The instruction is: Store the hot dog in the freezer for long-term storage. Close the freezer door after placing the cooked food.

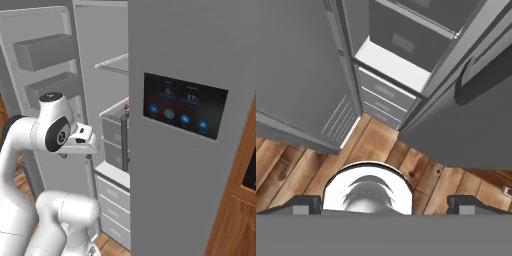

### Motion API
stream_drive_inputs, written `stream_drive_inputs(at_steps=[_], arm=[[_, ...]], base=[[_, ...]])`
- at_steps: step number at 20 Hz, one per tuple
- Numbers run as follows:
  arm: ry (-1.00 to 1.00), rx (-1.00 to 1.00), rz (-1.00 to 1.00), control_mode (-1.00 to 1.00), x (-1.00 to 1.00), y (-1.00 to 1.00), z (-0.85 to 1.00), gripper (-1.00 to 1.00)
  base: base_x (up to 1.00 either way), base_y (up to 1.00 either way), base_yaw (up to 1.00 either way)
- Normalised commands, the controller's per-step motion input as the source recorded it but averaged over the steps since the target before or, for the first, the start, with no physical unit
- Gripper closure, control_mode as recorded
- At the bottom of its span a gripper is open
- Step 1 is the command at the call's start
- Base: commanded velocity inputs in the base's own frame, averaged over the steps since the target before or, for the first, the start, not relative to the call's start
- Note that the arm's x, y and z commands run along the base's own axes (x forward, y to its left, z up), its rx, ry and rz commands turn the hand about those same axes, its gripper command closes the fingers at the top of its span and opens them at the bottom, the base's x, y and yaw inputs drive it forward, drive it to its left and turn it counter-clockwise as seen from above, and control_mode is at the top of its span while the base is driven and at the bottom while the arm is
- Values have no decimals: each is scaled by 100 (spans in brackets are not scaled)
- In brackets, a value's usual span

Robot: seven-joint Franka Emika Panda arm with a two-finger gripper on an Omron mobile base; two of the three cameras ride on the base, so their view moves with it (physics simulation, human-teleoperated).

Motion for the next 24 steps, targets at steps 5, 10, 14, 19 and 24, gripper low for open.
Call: stream_drive_inputs(at_steps=[5,10,14,19,24], arm=[[0,0,0,100,0,0,0,-100],[0,0,0,100,0,0,0,-100],[0,0,0,100,0,0,0,-100],[0,0,0,100,0,0,0,-100],[0,0,0,100,0,0,0,-100]], base=[[-42,28,-14],[-15,17,-13],[-18,9,-22],[-18,17,-28],[-31,8,-31]])
